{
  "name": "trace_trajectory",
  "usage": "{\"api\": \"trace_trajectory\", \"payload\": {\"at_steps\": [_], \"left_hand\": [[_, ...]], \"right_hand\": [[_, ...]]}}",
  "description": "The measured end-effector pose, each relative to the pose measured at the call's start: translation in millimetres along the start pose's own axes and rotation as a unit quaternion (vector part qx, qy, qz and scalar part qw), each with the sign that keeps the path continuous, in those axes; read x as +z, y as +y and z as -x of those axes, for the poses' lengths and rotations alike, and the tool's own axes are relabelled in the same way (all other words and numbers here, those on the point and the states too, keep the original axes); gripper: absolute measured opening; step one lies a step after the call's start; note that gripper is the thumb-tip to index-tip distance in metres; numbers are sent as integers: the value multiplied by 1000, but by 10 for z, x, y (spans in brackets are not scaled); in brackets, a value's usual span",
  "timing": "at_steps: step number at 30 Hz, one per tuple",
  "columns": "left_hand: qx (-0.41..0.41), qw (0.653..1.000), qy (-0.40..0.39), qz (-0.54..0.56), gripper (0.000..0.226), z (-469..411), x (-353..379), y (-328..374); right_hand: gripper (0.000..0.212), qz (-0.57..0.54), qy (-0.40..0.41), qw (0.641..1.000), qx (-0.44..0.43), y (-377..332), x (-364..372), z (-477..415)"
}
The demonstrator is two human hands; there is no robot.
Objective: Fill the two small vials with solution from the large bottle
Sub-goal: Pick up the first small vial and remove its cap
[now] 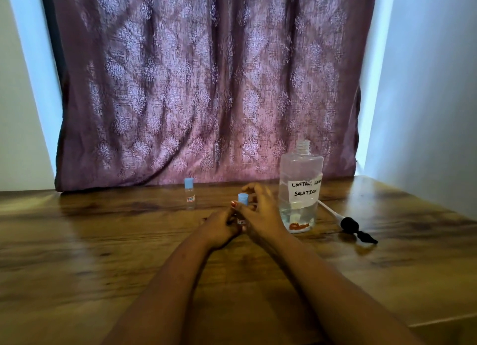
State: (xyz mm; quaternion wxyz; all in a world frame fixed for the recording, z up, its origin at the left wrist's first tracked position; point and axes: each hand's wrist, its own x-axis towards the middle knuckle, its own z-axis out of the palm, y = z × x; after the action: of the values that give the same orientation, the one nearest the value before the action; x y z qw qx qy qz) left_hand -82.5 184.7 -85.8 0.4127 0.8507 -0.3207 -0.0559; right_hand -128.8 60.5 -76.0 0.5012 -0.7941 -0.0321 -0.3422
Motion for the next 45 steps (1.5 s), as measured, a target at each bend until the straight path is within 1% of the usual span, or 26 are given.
{"api": "trace_trajectory", "payload": {"at_steps": [1,3,4,6,9,12,14,17,19,23,25,27,29,31,32,34,37,40,42,45], "left_hand": [[-2,1000,2,-6,49,-1,-3,-15],[0,1000,2,-13,47,-27,-7,-39],[-2,1000,1,-10,45,-10,-12,-5],[-3,1000,-2,-4,43,-23,-2,-6],[-6,1000,0,-12,43,-18,0,-9],[-3,1000,0,-10,46,-5,-1,10],[6,1000,6,-16,45,-26,7,-7],[3,1000,0,-11,45,-27,-4,-7],[2,1000,-3,-13,44,1,-16,44],[-7,1000,-7,4,46,-15,-26,10],[-13,1000,-10,6,47,-31,-28,5],[-18,1000,-12,13,46,-35,-29,25],[-16,1000,-11,16,46,-51,-16,21],[-8,1000,-1,1,53,-86,-10,-24],[-7,1000,0,-2,53,-105,-11,-58],[-1,1000,-6,-3,49,-94,-11,-33],[-4,1000,-6,-9,47,-79,-23,-4],[-10,1000,-10,-3,47,-76,-24,-9],[-14,1000,-12,21,45,-68,-18,-6],[-17,999,-9,25,48,-41,-16,23]], "right_hand": [[26,25,20,999,-16,-5,5,-12],[21,-2,28,1000,-7,-37,-10,-26],[20,-19,19,1000,-2,-56,-28,-29],[20,-19,-13,1000,-7,-96,-75,-18],[23,-24,-53,998,-9,-119,-126,-26],[27,-42,-63,997,2,-114,-112,-22],[30,-35,-53,998,-1,-114,-83,-11],[34,10,-10,1000,-23,-109,-70,-35],[32,10,-8,1000,-20,-90,-87,-74],[25,-2,-55,998,-7,-85,-124,-111],[27,-24,-88,996,5,-100,-159,-106],[33,-44,-100,994,13,-105,-180,-108],[37,-41,-90,995,5,-103,-162,-105],[40,-1,-60,998,-10,-82,-129,-111],[39,17,-48,999,-15,-71,-114,-120],[35,17,-43,999,-14,-50,-110,-129],[32,-5,-64,998,3,-65,-128,-132],[37,-56,-89,994,31,-91,-170,-125],[39,-80,-107,990,36,-91,-179,-111],[40,-39,-111,993,12,-58,-138,-94]]}}
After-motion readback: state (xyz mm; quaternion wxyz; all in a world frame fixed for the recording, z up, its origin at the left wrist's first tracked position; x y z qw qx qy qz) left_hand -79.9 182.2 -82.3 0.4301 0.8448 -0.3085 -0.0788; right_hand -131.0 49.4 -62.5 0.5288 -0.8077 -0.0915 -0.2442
